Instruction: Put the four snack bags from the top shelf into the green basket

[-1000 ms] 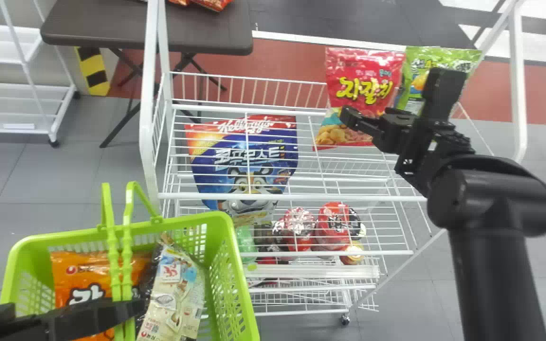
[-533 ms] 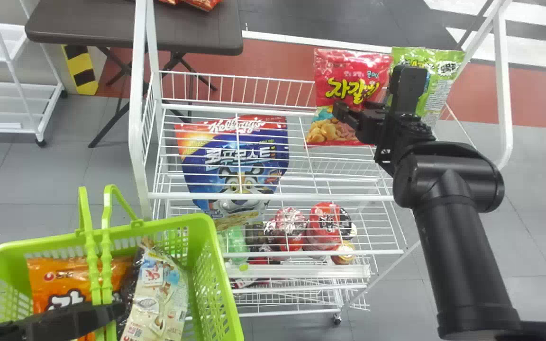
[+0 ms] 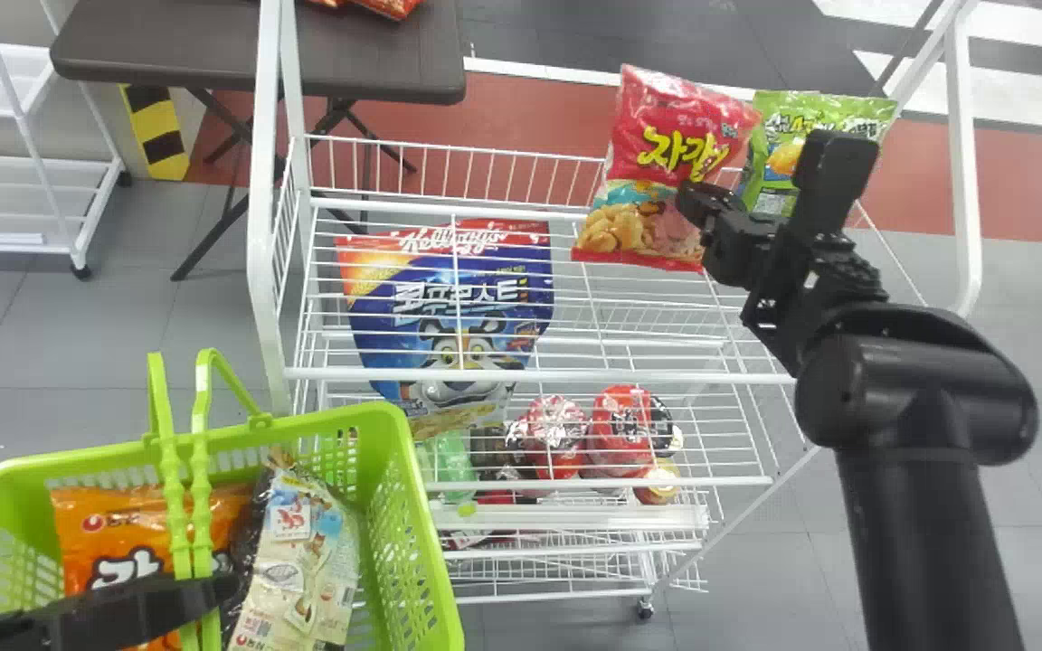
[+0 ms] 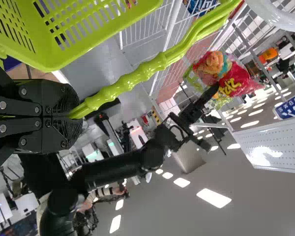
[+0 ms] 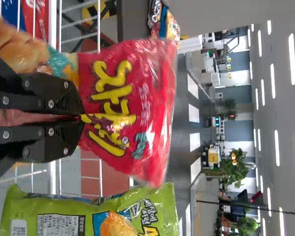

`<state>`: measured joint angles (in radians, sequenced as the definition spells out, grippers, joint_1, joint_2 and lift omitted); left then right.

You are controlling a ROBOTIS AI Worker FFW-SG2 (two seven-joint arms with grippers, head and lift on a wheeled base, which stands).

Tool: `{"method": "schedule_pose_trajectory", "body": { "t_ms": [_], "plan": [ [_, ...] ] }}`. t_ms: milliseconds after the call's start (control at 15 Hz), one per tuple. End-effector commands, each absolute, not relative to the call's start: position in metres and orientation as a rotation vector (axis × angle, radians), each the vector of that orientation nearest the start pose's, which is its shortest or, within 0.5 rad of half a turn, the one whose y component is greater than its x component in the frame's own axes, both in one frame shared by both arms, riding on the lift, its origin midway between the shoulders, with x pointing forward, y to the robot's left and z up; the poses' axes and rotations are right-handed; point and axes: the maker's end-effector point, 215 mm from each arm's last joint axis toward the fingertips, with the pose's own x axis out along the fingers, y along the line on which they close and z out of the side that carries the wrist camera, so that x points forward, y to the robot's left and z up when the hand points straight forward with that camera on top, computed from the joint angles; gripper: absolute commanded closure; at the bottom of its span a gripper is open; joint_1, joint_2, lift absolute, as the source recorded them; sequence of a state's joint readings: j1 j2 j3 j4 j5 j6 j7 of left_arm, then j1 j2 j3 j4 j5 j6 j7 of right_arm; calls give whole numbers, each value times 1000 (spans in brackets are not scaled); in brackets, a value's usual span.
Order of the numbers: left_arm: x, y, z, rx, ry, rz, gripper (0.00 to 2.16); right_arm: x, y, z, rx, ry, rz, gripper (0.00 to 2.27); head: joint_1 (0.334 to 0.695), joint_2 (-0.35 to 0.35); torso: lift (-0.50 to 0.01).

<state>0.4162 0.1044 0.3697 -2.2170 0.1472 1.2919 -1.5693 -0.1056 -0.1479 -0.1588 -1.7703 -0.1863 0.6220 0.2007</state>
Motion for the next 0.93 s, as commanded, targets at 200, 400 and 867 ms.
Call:
{"method": "schedule_pose_trajectory", "body": {
  "t_ms": [200, 400, 867],
  "plan": [
    [260, 156, -347, -802, 714, -1144, 2148, 489, -189, -316, 233, 484, 378, 2250, 695, -145, -4],
    [261, 154, -345, -803, 708, -1152, 2148, 409, -107, -347, 254, 714, 588, 2250, 695, -35, -4],
    [261, 152, -343, -808, 705, -1161, 2148, 337, 19, -415, 167, 970, 840, 2250, 695, 243, -4]
  ]
}}
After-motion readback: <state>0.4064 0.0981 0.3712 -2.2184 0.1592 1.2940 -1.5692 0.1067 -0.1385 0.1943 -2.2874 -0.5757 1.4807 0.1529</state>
